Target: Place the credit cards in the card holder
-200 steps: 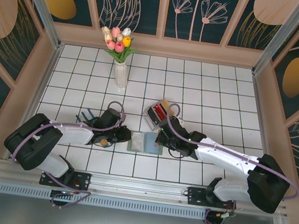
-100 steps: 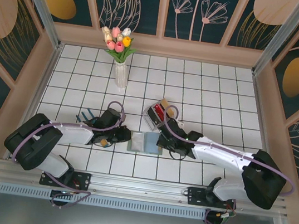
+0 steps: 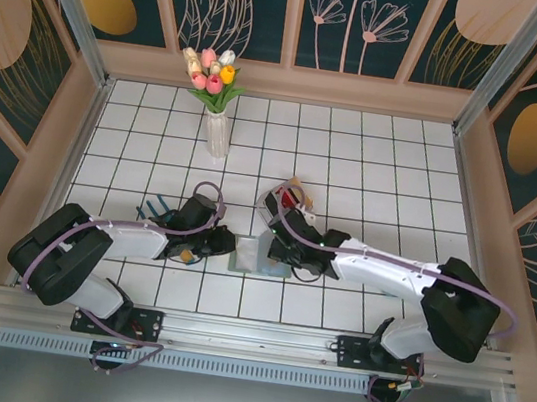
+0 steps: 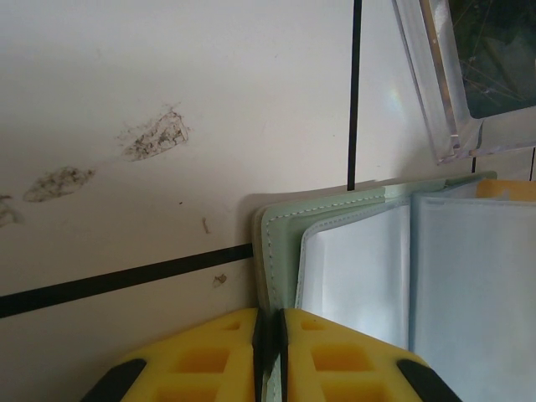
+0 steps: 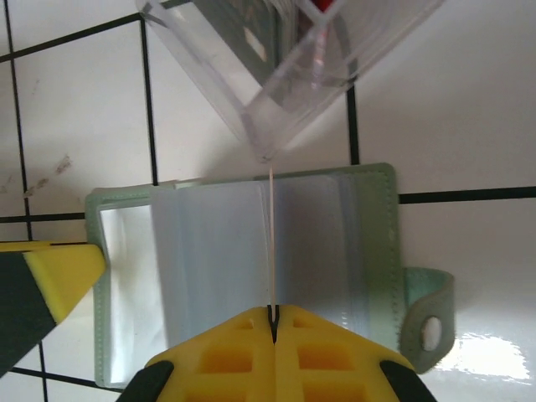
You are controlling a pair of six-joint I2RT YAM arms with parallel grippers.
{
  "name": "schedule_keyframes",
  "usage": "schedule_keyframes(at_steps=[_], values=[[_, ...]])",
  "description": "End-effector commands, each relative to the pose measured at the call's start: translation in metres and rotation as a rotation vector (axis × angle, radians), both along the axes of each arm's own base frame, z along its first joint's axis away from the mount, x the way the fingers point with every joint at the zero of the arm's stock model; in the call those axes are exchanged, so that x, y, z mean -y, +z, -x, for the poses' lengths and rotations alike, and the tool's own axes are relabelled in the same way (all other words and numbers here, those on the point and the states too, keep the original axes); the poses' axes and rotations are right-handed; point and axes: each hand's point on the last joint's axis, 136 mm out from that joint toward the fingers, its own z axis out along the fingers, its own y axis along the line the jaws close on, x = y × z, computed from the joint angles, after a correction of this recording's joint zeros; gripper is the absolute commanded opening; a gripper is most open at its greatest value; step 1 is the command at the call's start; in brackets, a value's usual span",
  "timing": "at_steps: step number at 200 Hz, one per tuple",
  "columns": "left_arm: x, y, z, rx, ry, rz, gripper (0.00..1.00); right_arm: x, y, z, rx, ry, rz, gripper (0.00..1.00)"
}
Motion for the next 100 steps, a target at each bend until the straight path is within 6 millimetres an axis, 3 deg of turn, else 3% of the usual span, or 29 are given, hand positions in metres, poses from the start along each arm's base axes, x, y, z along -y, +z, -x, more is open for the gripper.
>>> schedule_keyframes(at_steps=[1,62,84,100], values=[[-0.003,-0.010,0.009,-0.052,-0.010,-0.025,0.16,-0.009,0.011,-0.003,0.035,0.022,0.047,0.00],[-0.003,-0.009,0.008,-0.048,-0.009,-0.024,0.16,-0.028,0.017,-0.007,0.047,0.046,0.069,0.00],[-0.004,-0.008,0.007,-0.040,-0.002,-0.025,0.16,-0.001,0.016,-0.011,0.053,-0.043,0.186,0.00],[-0.006,-0.007,0.008,-0.038,-0.002,-0.030,0.16,0.025,0.027,-0.013,0.088,-0.130,0.240,0.00]])
